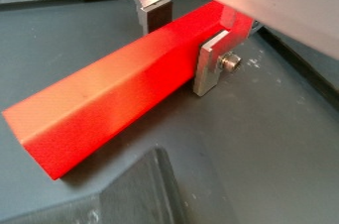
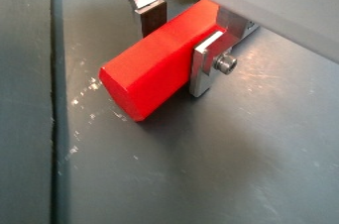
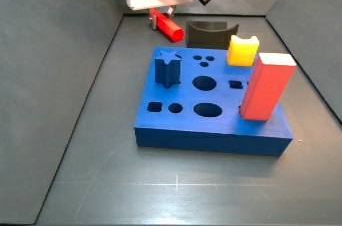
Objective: Pick up the hexagon object. Move up. Place the hexagon object on the fixture. Regrasp the hexagon object. Move to above the board. Insert the hexagon object.
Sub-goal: Pick up the hexagon object, then move up, then place the hexagon object on the fixture.
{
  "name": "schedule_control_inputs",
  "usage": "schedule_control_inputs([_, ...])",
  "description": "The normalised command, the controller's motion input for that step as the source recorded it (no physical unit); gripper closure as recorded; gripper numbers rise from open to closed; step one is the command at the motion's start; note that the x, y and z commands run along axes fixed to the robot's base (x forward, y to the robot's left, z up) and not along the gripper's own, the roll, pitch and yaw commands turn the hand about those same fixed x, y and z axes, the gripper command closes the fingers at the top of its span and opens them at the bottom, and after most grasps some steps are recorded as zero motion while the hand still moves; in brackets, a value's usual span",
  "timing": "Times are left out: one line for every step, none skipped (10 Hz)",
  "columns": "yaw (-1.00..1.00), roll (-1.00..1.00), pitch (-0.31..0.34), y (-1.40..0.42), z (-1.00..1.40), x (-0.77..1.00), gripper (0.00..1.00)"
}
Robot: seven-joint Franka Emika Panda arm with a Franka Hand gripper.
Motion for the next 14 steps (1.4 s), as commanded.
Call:
schedule_control_inputs([0.0,0.0,0.0,0.0,0.0,0.0,1.0])
schedule_control_inputs([0.0,0.0,0.0,0.0,0.0,0.0,1.0])
schedule_control_inputs([0.0,0.0,0.0,0.0,0.0,0.0,1.0])
schedule_control_inputs([0.0,0.0,0.0,0.0,0.0,0.0,1.0])
schedule_control_inputs([0.0,0.0,0.0,0.0,0.0,0.0,1.0])
schedule_control_inputs([0.0,0.0,0.0,0.0,0.0,0.0,1.0])
schedule_control_inputs([0.0,0.0,0.0,0.0,0.0,0.0,1.0])
schedule_control_inputs([0.0,0.0,0.0,0.0,0.83,0.0,1.0])
schedule_control_inputs([0.02,0.0,0.035,0.02,0.77,-0.07,1.0])
schedule_control_inputs([0.01,0.0,0.028,0.02,0.68,-0.06,1.0])
schedule_control_inputs([0.0,0.02,0.026,0.01,0.53,-0.04,1.0])
schedule_control_inputs([-0.01,0.02,0.035,0.01,0.4,-0.03,1.0])
schedule_control_inputs([-0.01,0.03,0.041,0.0,0.31,-0.02,1.0])
schedule_control_inputs([0.0,0.0,0.0,0.0,1.0,0.0,1.0])
